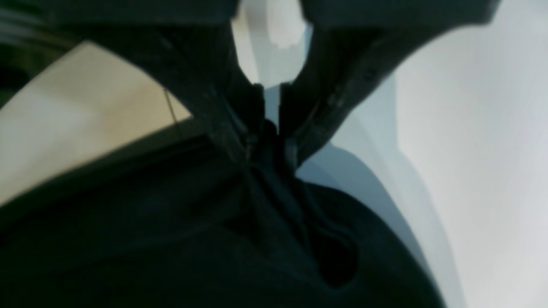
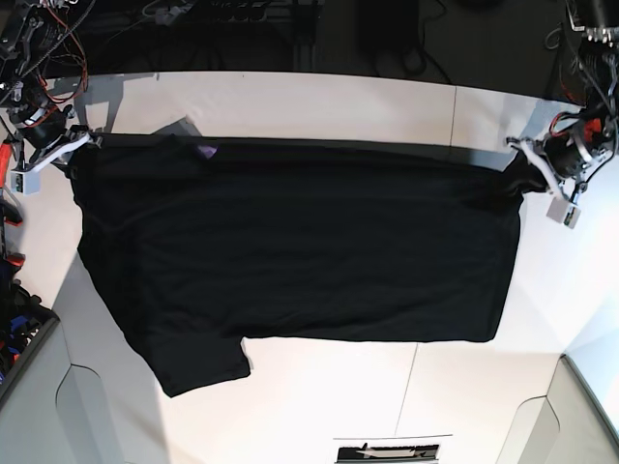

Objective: Layout the t-shirt on the table in an organized manner, then fold the t-shirt properly
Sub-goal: 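Drag the shirt edge with both grippers, then open and withdraw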

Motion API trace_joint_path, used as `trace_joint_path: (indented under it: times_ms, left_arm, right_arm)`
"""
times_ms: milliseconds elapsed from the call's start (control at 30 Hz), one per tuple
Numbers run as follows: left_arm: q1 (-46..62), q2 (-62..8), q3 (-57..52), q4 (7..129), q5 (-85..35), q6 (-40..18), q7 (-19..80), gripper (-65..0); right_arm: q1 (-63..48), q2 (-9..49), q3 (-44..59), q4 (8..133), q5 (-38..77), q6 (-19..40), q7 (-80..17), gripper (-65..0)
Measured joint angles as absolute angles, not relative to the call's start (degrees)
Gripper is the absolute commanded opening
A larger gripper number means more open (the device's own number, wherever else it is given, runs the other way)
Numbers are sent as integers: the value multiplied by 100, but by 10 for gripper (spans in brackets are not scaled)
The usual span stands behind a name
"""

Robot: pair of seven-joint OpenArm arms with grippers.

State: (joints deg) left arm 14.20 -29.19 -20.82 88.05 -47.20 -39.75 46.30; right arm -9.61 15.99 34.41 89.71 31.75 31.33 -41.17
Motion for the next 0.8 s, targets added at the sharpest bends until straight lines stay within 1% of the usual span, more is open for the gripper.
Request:
trace_joint_path:
  times_ms: [167, 267, 400, 433, 467, 500, 567, 600, 633, 667, 700, 800]
  left_arm:
    - [2244, -2838, -2495, 9546, -5124, -3955, 4672, -650]
    - [2443, -2738, -2523, 9876, -5135, -3970, 4665, -650]
    - [2508, -2596, -2545, 9922, -5039, -3972, 4674, -650]
    - [2508, -2561, -2545, 9920, -5043, -3970, 4672, -629]
    - [2508, -2554, -2545, 9920, -5043, -3972, 4672, -580]
    - [2506, -2554, -2547, 9922, -5048, -3970, 4670, -523]
    - [2506, -2552, -2547, 9922, -5052, -3970, 4663, -424]
    - [2506, -2543, -2547, 9922, -5054, -3972, 4668, -390]
    - [2506, -2541, -2547, 9922, -5048, -3970, 4668, -370]
    - [2506, -2543, -2547, 9922, -5046, -3970, 4670, -357]
    - [2506, -2541, -2547, 9922, -5046, -3970, 4670, -351]
    - [2506, -2543, -2547, 9922, -5054, -3972, 4748, -348]
  right_arm:
    - [-1299, 1684, 3437, 9194, 3210, 3157, -4128, -650]
    - [-1352, 1734, 3441, 9198, 3188, 3151, -4123, -650]
    - [-1350, 1730, 3446, 9205, 3192, 3151, -4125, -650]
    - [-1350, 1730, 3444, 9205, 3192, 3151, -4125, -650]
    - [-1350, 1730, 3444, 9205, 3192, 3151, -4125, -650]
    - [-1350, 1730, 3446, 9205, 3192, 3151, -4125, -635]
    - [-1350, 1732, 3444, 9205, 3186, 3144, -4128, -477]
    - [-1350, 1732, 3446, 9205, 3186, 3129, -4128, -414]
    - [-1350, 1732, 3446, 9205, 3183, 3127, -4128, -366]
    - [-1350, 1732, 3446, 9205, 3186, 3127, -4132, -336]
    - [-1350, 1732, 3446, 9205, 3188, 3127, -4141, -326]
    - [-1350, 1732, 3446, 9205, 3218, 3127, -4139, -326]
